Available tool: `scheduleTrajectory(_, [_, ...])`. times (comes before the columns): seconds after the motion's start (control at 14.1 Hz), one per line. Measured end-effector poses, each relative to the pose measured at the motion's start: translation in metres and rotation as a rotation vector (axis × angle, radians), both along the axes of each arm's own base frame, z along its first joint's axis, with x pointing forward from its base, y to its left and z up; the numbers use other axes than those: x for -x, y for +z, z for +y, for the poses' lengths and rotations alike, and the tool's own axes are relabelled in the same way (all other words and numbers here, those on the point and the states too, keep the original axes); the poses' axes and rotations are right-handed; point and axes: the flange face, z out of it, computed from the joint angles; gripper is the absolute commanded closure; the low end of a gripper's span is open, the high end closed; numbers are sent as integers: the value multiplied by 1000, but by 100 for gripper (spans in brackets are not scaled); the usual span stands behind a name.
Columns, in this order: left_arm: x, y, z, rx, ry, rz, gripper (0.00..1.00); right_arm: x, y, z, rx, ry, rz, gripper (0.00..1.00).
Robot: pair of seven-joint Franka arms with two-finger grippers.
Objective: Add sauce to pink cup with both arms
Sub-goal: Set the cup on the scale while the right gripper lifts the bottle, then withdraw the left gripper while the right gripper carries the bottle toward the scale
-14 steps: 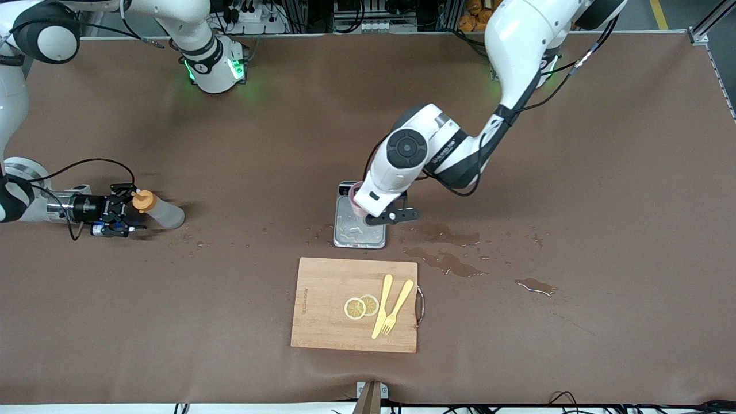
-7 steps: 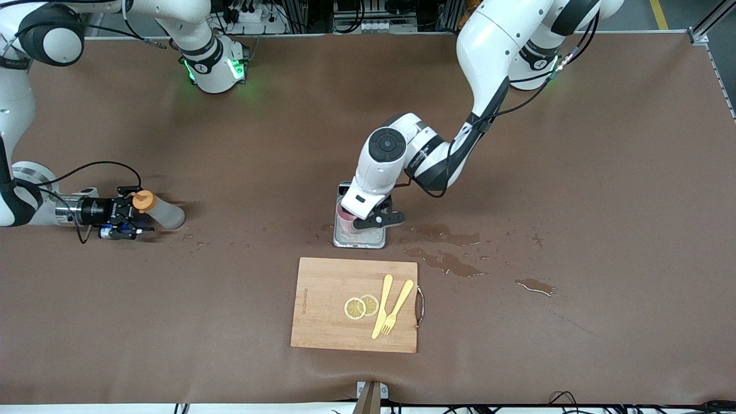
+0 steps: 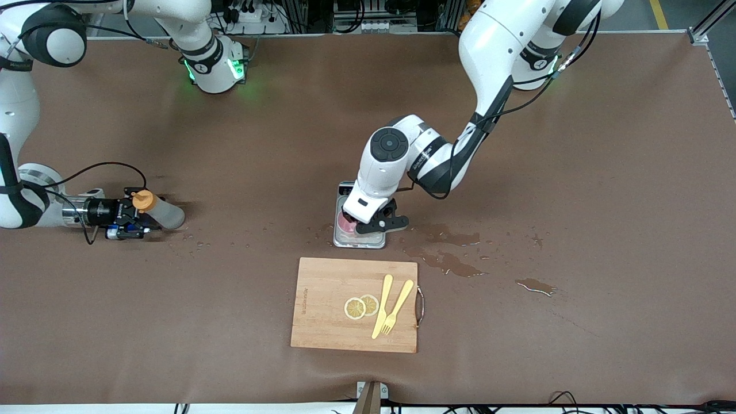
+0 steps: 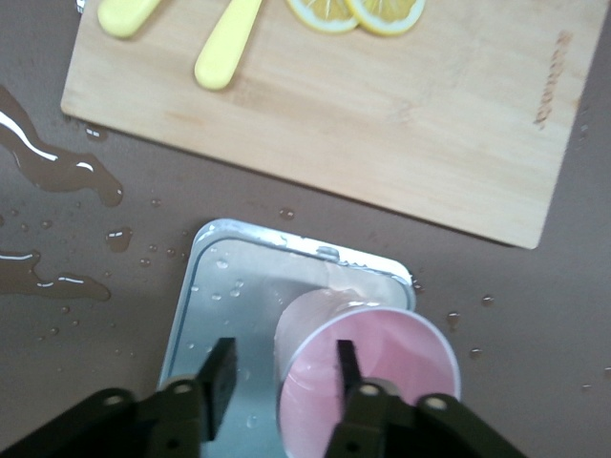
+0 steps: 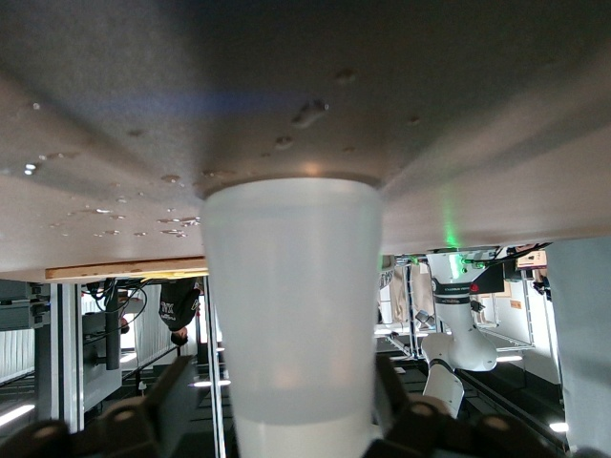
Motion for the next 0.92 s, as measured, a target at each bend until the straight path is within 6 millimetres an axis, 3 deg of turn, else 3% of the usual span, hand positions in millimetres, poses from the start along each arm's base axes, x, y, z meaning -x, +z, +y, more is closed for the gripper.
scheduleTrajectory(0.21, [-14,37,16,-43,-31,-64,0,0,0,0,-1,-1,0,61])
scheduleTrajectory(0.43, [-36,93,54,-80,-62,-83,0,0,1,0,0,-2,-1,61])
scheduleTrajectory(0.64, [-59,135,107,-131,-125,-84,0,-6,9,0,11,-4,19,61])
scheduleTrajectory(0.92, [-102,156,204,-201,-192,-45,0,-29,48,13,53,10,46,61])
